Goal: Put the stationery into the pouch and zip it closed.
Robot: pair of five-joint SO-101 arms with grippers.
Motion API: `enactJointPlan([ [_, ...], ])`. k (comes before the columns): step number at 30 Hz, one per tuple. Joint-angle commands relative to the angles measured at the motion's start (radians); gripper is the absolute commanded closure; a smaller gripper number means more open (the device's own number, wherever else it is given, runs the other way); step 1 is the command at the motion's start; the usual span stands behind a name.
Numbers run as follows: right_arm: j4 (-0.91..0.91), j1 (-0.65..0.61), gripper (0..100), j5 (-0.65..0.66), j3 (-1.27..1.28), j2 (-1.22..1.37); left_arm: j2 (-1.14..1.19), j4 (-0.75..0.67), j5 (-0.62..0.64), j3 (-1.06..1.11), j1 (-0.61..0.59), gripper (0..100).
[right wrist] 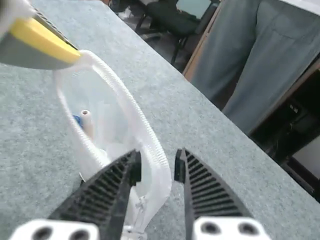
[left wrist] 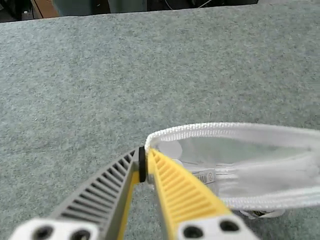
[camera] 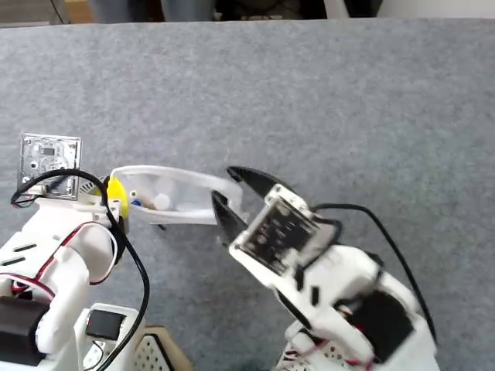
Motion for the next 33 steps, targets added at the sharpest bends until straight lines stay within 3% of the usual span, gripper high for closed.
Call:
enactJointPlan([
  [1,0.187,0.118,86.8,0.002,-0.108,0.001,0.028,0.011,-0.008,0.077,0.021,97],
  [6,0.370,0.213,86.8,0.003,-0.042,0.010,0.026,0.008,-0.008,0.110,0.021,97],
  [13,0.316,0.213,86.8,0.002,0.254,0.001,0.031,0.008,-0.008,0.110,0.021,97],
  [18,0.308,0.106,86.8,0.002,0.259,0.004,0.028,0.008,-0.006,0.110,0.021,97],
  [21,0.210,0.049,86.8,-0.002,0.291,0.008,0.028,0.008,-0.006,0.110,0.021,97],
  [28,-0.104,0.046,87.1,-0.147,0.486,0.010,0.031,0.008,-0.006,0.110,0.018,97],
  [33,-0.186,0.049,87.1,-0.152,0.581,0.010,0.032,0.008,-0.006,0.110,0.018,97],
])
